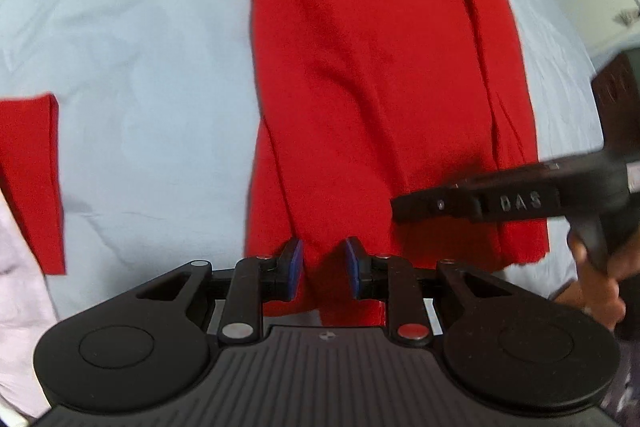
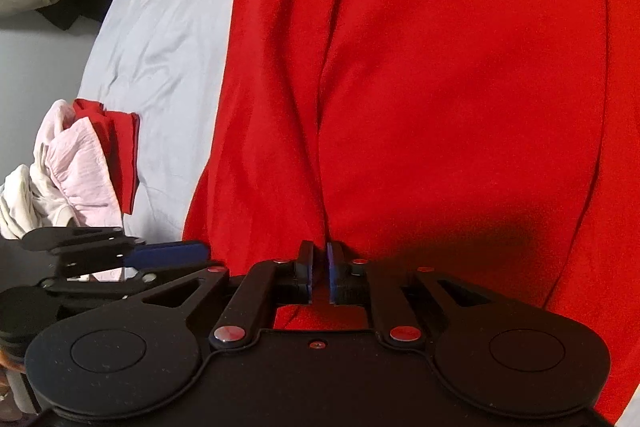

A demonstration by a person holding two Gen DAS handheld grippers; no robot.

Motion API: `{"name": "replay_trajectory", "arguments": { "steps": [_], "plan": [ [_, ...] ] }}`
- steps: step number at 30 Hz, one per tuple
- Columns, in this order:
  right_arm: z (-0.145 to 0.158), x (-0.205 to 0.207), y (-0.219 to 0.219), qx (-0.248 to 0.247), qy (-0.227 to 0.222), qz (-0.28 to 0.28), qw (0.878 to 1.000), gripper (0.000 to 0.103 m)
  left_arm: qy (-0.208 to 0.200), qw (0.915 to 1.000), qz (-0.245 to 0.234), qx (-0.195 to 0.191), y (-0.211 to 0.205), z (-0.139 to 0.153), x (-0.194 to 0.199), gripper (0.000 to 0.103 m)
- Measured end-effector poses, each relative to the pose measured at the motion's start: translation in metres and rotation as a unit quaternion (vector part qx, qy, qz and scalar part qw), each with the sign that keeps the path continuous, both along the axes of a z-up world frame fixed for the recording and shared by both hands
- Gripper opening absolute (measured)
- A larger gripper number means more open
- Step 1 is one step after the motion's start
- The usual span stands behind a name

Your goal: Fold clothes

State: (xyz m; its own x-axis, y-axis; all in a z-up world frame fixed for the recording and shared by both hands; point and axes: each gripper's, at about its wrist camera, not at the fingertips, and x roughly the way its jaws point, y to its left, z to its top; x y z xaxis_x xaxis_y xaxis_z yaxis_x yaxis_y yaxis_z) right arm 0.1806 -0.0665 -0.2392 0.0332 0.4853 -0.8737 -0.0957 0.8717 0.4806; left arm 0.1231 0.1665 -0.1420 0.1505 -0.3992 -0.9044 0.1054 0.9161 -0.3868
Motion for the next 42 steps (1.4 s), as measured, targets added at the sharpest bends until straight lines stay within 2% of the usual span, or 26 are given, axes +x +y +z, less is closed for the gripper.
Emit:
{"name": "replay_trajectory", "arguments": {
  "steps": [1,2,3,12,15,19,21,23,24,25,29,33,38,40,42],
  "plan": [
    [-0.002,0.000,0.000,0.005,0.005,-0.002,1.000,0.010,0.003,1.0000,0.002,-0.001,0.000,-0.002,0.000,0.019],
    [-0.002,-0.001,-0.001,0.007,0.005,-0.003,1.000,0.010,0.004,1.0000,0.004,-0.001,0.000,-0.003,0.000,0.005],
    [-0.002,-0.002,-0.001,0.009,0.006,-0.005,1.000,0.010,0.005,1.0000,0.006,0.001,0.001,-0.002,-0.001,0.001],
    [0.006,-0.006,0.022,0.042,0.012,0.011,0.999,0.010,-0.006,0.9989,0.001,0.047,0.022,0.022,-0.008,0.000],
    [0.003,-0.009,0.033,0.039,0.017,0.025,0.999,0.010,-0.003,0.9983,-0.002,0.058,0.027,0.023,-0.011,0.000],
    [0.002,-0.013,0.036,0.009,0.012,0.039,0.999,0.010,0.014,0.9967,0.002,0.080,0.029,0.013,-0.012,0.001],
    [0.004,-0.013,0.028,0.011,0.020,0.028,0.999,0.010,0.016,0.9956,0.002,0.093,0.028,0.012,-0.012,0.003],
    [0.013,-0.012,0.013,0.006,0.011,0.014,1.000,0.025,0.005,0.9949,-0.003,0.100,0.026,0.015,-0.014,0.014],
    [0.018,-0.010,0.005,-0.001,0.003,0.007,1.000,0.034,-0.004,0.9947,-0.005,0.103,0.025,0.019,-0.015,0.016],
    [0.024,-0.009,-0.004,-0.008,-0.005,0.000,1.000,0.036,-0.015,0.9945,-0.006,0.104,0.023,0.024,-0.016,0.018],
    [0.039,-0.002,-0.051,-0.042,-0.018,-0.036,0.998,0.036,-0.049,0.9944,-0.022,0.091,0.003,0.042,-0.017,0.020],
    [0.054,-0.003,-0.087,-0.078,-0.033,-0.052,0.995,0.036,-0.062,0.9946,-0.047,0.069,-0.030,0.049,-0.017,0.026],
    [0.065,-0.020,-0.117,-0.128,-0.044,-0.050,0.989,0.036,-0.059,0.9946,-0.083,0.023,-0.071,0.044,-0.015,0.026],
    [0.064,-0.029,-0.133,-0.153,-0.041,-0.059,0.986,0.036,-0.053,0.9941,-0.094,0.004,-0.089,0.038,-0.014,0.026],
    [0.058,-0.036,-0.147,-0.155,-0.025,-0.074,0.985,0.036,-0.044,0.9934,-0.104,-0.016,-0.115,0.028,-0.014,0.026]
  ]
}}
